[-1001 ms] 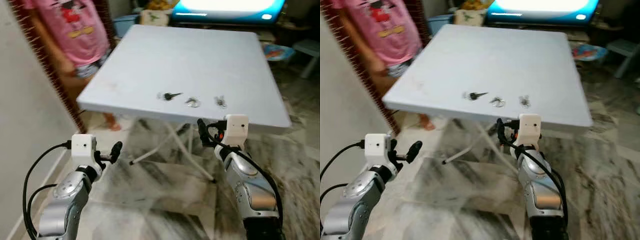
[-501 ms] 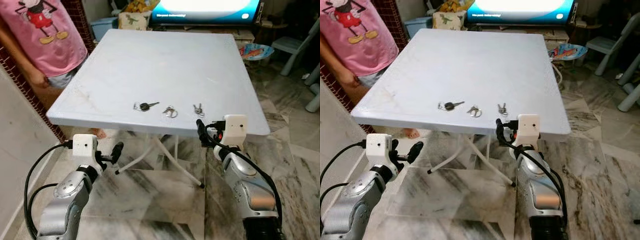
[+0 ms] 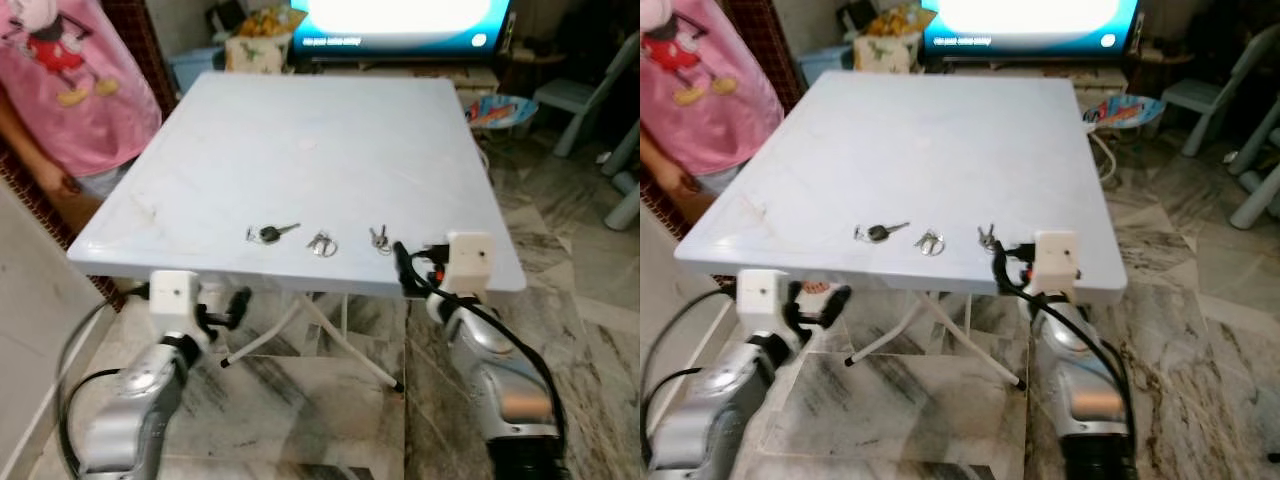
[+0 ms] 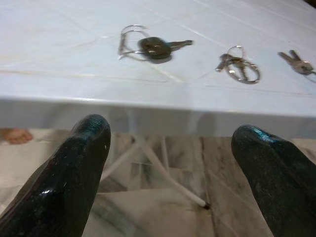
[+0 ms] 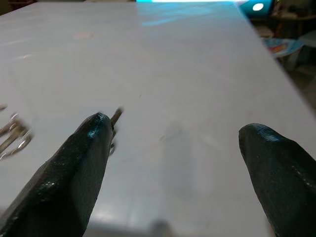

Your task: Hang keys on a hook

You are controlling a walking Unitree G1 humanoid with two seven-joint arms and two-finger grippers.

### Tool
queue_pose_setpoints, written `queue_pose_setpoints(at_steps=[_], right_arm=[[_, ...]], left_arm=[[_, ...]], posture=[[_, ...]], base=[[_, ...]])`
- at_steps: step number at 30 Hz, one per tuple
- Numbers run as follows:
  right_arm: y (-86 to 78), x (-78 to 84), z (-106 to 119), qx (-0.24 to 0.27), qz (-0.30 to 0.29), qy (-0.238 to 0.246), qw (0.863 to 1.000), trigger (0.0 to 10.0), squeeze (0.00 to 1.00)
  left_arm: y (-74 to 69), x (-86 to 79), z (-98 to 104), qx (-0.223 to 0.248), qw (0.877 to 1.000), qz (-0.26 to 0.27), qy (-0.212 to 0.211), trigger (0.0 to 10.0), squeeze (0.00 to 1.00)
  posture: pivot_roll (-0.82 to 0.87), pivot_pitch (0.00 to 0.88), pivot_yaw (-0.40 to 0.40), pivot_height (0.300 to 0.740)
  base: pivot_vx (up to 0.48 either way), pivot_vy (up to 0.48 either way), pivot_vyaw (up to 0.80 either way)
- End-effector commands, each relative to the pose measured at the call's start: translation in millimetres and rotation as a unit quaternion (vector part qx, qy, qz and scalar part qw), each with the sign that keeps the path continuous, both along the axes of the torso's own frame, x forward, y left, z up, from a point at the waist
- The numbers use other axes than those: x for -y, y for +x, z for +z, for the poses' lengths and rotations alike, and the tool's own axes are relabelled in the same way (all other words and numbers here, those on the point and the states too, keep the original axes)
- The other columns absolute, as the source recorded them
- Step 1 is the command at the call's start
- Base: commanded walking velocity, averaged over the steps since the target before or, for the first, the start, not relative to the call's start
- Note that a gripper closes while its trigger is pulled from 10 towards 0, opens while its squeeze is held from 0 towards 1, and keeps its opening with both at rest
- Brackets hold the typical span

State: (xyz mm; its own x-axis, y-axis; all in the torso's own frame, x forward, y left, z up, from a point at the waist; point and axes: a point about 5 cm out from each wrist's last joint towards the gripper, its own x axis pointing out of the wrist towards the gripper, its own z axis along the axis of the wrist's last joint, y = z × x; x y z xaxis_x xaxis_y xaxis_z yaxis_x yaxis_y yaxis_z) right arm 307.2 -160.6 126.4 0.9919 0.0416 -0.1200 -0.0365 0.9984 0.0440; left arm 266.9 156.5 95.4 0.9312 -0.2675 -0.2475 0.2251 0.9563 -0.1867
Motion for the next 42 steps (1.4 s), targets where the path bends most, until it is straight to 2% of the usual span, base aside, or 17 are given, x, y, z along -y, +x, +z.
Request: queue_pose_setpoints(at_steps=[1,6,13,15,22,26,30,42], right_arm=[[0.5,-12.6,4,0.009,0.017,0.006,1.000,10.0,0.00],[-0.8,-19.6,7,0.019,0.032,-0.009,0.999,10.0,0.00],[-3.6,-22.7,1,0.004,0.035,-0.007,0.999,10.0,0.00],[-5.1,-22.9,-3,-0.005,0.037,-0.011,0.999,10.0,0.00],[-4.3,-25.3,-5,-0.012,0.045,-0.021,0.999,10.0,0.00],[-5.4,-28.3,-5,-0.014,0.057,-0.030,0.998,10.0,0.00],[-5.0,-27.6,-6,-0.019,0.058,-0.034,0.998,10.0,0.00],[4.0,-25.4,-13,-0.047,0.055,-0.040,0.997,10.0,0.00]], left_arm=[[-0.4,-11.8,3,0.001,1.000,0.015,0.011,10.0,0.00],[-0.6,-6.9,4,-0.001,1.000,-0.006,0.006,10.0,0.00],[-4.5,-4.7,4,-0.007,1.000,-0.023,0.000,10.0,0.00],[-12.3,-0.4,5,-0.009,0.998,-0.059,-0.001,10.0,0.00],[-22.4,4.7,6,-0.024,0.993,-0.111,-0.011,10.0,0.00],[-34.1,15.0,5,-0.038,0.986,-0.161,-0.036,10.0,0.00],[-38.1,22.4,6,-0.041,0.979,-0.197,-0.039,10.0,0.00],[-38.0,23.7,14,-0.044,0.974,-0.216,-0.048,10.0,0.00]], posture=[[0.03,0.087,0.010,0.740],[0.04,0.082,0.010,0.740],[0.04,0.083,0.011,0.740],[0.06,0.091,0.010,0.740],[0.06,0.095,0.010,0.740],[0.06,0.096,0.007,0.740],[0.06,0.096,0.007,0.740],[0.08,0.118,0.014,0.740]], base=[[0.285,0.000,0.00],[0.224,0.000,0.00],[0.000,0.000,0.00],[0.000,0.000,0.00],[0.000,0.000,0.00],[0.000,0.000,0.00],[0.000,0.000,0.00],[0.000,0.000,0.00]])
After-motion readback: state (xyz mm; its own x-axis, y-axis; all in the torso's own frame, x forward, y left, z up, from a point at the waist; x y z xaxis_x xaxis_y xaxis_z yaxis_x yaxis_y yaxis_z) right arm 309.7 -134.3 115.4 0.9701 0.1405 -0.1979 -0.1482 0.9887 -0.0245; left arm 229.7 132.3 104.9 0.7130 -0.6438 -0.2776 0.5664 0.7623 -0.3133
